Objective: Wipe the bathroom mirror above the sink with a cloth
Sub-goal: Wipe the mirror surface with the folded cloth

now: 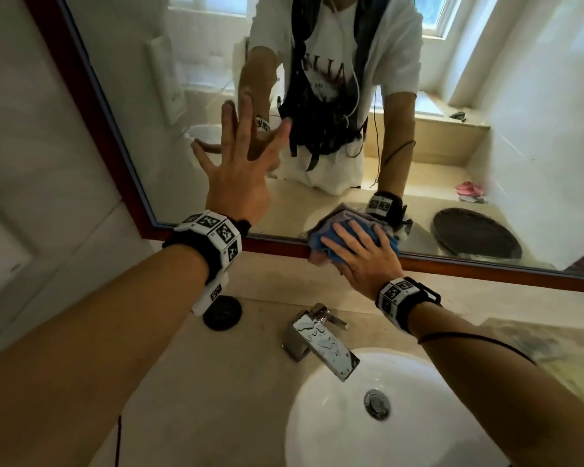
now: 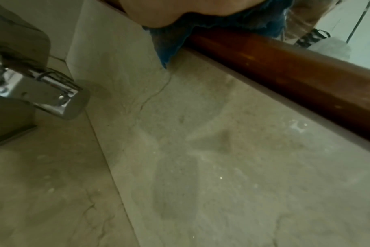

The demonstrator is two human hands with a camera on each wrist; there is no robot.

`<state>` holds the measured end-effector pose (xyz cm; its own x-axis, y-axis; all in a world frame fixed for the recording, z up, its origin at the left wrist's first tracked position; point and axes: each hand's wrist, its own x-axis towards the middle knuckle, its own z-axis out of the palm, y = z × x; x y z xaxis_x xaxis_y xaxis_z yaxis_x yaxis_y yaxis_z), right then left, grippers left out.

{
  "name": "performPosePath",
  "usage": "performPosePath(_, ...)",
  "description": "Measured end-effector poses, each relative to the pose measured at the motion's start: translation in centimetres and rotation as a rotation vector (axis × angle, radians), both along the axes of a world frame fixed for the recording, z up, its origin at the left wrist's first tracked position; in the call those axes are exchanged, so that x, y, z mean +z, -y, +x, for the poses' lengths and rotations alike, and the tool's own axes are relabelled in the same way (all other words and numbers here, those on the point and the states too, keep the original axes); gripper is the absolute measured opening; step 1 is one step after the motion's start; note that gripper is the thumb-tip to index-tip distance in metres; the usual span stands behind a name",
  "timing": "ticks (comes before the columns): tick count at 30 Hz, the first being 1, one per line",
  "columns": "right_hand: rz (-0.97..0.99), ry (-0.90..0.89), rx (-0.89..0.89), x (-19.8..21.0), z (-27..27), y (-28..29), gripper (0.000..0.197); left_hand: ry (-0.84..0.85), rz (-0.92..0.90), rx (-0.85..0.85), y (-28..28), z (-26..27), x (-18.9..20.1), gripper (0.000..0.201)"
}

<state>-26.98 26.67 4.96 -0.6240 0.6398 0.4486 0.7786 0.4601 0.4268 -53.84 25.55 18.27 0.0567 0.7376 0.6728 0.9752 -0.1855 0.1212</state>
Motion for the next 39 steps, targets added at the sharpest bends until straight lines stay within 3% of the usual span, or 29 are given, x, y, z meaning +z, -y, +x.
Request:
performPosePath(10, 0.027, -0.103, 0.048, 1.9, -0.7, -0.3, 0.056, 0.031, -0.083, 0.057, 2.1, -0.8, 1.6, 0.097)
performPosePath(18, 0.156, -0.088, 0.087, 5.6, -5.4, -1.9, 0.058, 0.255, -0.113, 0.124, 3.2, -3.6, 2.3, 0.092)
performPosePath(29, 0.088, -0.011, 0.108, 4.5, -10.6, -1.7, 0.065, 0.312, -0.149, 0.123, 3.2, -9.8, -1.2, 0.093)
performPosePath(39, 0.022, 0.127, 0.165, 2.4, -17.7, -2.1, 0.06, 0.352, -0.126, 0.046, 4.2, -13.2, -4.0, 0.082)
